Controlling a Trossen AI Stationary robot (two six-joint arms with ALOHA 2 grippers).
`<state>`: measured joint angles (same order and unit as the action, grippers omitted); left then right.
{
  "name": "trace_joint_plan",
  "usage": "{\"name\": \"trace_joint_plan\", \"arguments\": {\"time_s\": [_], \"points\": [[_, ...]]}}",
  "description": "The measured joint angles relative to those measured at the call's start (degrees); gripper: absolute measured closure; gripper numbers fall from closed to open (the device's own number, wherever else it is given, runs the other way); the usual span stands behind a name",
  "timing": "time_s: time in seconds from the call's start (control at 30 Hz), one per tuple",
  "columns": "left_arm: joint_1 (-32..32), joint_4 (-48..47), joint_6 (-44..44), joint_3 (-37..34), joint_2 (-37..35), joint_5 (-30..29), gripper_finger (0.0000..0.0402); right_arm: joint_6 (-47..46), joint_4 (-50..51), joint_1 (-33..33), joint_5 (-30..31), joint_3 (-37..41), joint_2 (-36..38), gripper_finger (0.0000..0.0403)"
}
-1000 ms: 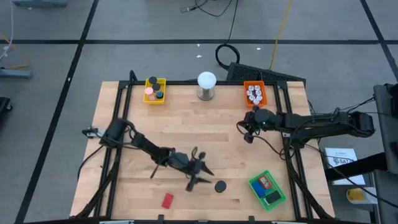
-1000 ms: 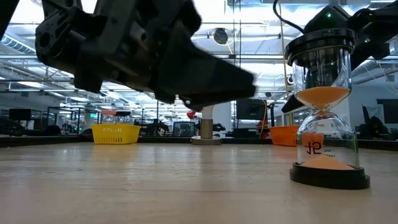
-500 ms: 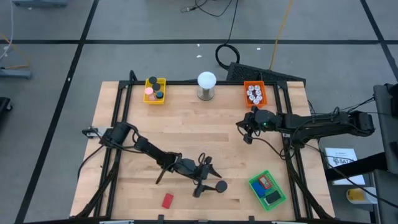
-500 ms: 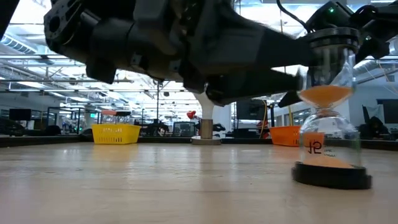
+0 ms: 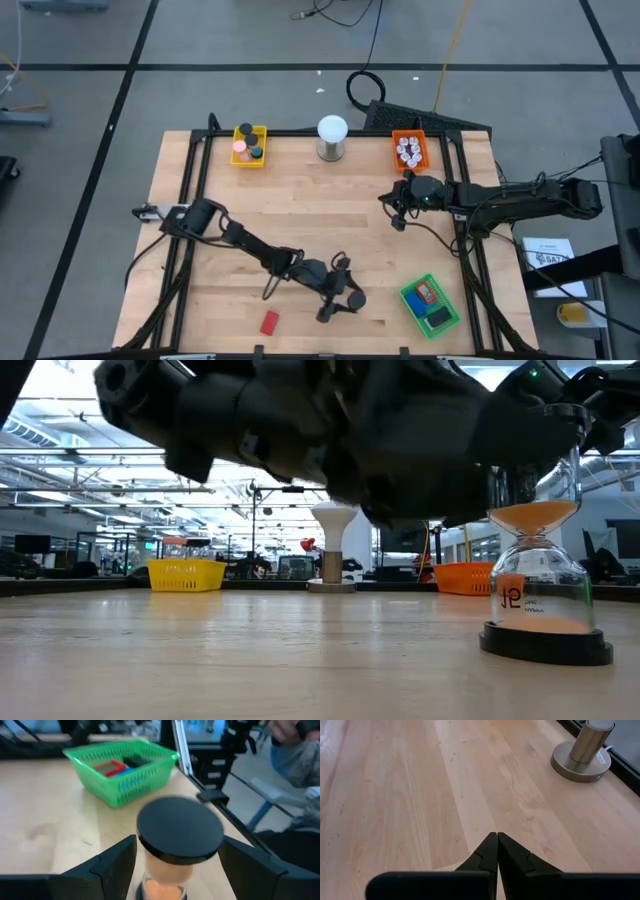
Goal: Pick & Place Office items
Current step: Put the orange hour glass into the yellow bin
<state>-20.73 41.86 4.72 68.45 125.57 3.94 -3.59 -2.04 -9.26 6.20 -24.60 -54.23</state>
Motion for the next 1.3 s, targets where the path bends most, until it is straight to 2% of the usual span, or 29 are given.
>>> {"name": "trace_joint_plan", "arguments": {"time_s": [0.17, 0.27, 0.47, 0.63, 0.7, 0.83, 1.0, 1.17, 1.3], "points": [[1.8, -3.9, 1.5, 4.4, 2.8, 5.7, 0.0120, 0.2, -0.3, 0.0, 0.0, 0.0, 0.0, 0.0403], [2.1, -4.4, 1.7, 4.8, 2.8, 5.8, 0.0138, 0.2, -0.2, 0.0, 0.0, 0.0, 0.0, 0.0403], [1.9, -4.5, 1.6, 4.8, 2.8, 4.9, 0.0225, 1.3, 0.1, 0.0, 0.0, 0.0, 0.0, 0.0403], [2.7, -5.2, 2.6, 4.3, 1.8, 4.0, 0.0232, 1.3, 0.1, 0.0, 0.0, 0.0, 0.0, 0.0403], [2.9, -5.1, 2.6, 2.9, -0.2, 0.9, 0.0232, 1.3, 0.1, 0.0, 0.0, 0.0, 0.0, 0.0403], [3.1, -5.0, -1.1, -3.3, -8.8, -10.0, 0.0232, 1.3, 0.1, 0.0, -0.2, 0.0, 0.0, 0.0403], [3.9, -4.6, -1.9, -17.1, -23.9, -22.3, 0.0232, 1.3, -0.2, 0.0, -0.2, 0.5, 0.0, 0.0403], [5.8, -4.4, 5.1, -33.2, -37.0, -34.9, 0.0232, 1.3, -3.7, 0.0, -0.2, 2.3, 0.0, 0.0403], [8.3, -2.4, 11.1, -44.6, -41.6, -42.9, 0.0232, 1.5, -8.0, 0.0, -0.3, 4.1, 0.0, 0.0403]]}}
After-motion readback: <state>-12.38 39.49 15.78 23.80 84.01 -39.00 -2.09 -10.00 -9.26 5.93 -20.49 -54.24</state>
